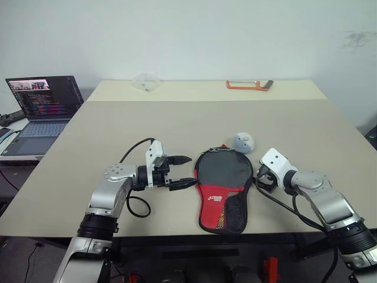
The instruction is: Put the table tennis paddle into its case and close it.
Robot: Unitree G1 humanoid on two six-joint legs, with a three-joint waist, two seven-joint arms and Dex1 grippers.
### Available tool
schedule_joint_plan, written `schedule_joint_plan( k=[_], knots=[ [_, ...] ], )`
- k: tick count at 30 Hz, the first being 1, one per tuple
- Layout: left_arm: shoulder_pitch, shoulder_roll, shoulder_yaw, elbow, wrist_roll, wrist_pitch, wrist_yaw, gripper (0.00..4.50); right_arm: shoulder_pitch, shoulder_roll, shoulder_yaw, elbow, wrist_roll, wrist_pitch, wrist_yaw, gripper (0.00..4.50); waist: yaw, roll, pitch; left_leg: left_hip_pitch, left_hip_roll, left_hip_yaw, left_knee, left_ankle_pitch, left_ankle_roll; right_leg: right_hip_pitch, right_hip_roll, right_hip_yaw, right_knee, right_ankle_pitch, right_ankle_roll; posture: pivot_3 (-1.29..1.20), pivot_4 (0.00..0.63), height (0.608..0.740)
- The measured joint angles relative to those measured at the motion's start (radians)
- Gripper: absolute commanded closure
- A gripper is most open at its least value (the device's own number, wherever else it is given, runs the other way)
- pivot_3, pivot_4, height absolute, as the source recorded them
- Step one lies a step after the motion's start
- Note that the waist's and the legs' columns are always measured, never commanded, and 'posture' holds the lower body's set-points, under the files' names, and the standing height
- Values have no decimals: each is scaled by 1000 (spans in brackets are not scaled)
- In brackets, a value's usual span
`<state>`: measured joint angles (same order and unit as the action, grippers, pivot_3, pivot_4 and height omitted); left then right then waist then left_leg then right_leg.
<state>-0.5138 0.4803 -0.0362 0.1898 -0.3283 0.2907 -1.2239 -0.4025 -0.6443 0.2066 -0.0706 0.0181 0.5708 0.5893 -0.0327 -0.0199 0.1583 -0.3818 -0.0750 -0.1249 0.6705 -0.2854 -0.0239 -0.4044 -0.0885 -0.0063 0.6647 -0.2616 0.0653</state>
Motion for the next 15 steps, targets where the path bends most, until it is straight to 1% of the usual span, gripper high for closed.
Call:
schedule_joint_plan(
  k=[5, 9, 12, 15],
  knots=[
    [-9, -2, -18, 0, 0, 1, 0, 40, -2, 35, 0, 0, -17, -8, -3, 0, -2, 0, 0, 0, 0, 1, -2, 0, 0, -1, 0, 1, 0, 0, 0, 0, 150, 740],
    [-27, -15, -40, 8, 2, -2, 10, 40, -4, 27, 4, 1, -39, -17, 6, 0, 0, 0, 0, 0, 0, 1, -2, 0, 0, -1, 0, 0, -1, 0, 0, 0, 150, 740],
    [-60, -32, -63, 33, 19, -38, 13, 40, 0, -32, 5, -13, -46, -15, 53, 0, 4, 0, 0, 0, -1, 1, -2, 0, 0, 0, 0, 0, -2, 0, 0, 0, 150, 740],
    [-101, -60, -83, 95, 35, -75, 12, 40, 25, -140, -27, -67, -21, 27, 141, 0, 10, 1, 1, -1, -1, 0, -2, 0, 0, 0, -1, -1, -3, 0, 0, 0, 150, 740]
  ],
)
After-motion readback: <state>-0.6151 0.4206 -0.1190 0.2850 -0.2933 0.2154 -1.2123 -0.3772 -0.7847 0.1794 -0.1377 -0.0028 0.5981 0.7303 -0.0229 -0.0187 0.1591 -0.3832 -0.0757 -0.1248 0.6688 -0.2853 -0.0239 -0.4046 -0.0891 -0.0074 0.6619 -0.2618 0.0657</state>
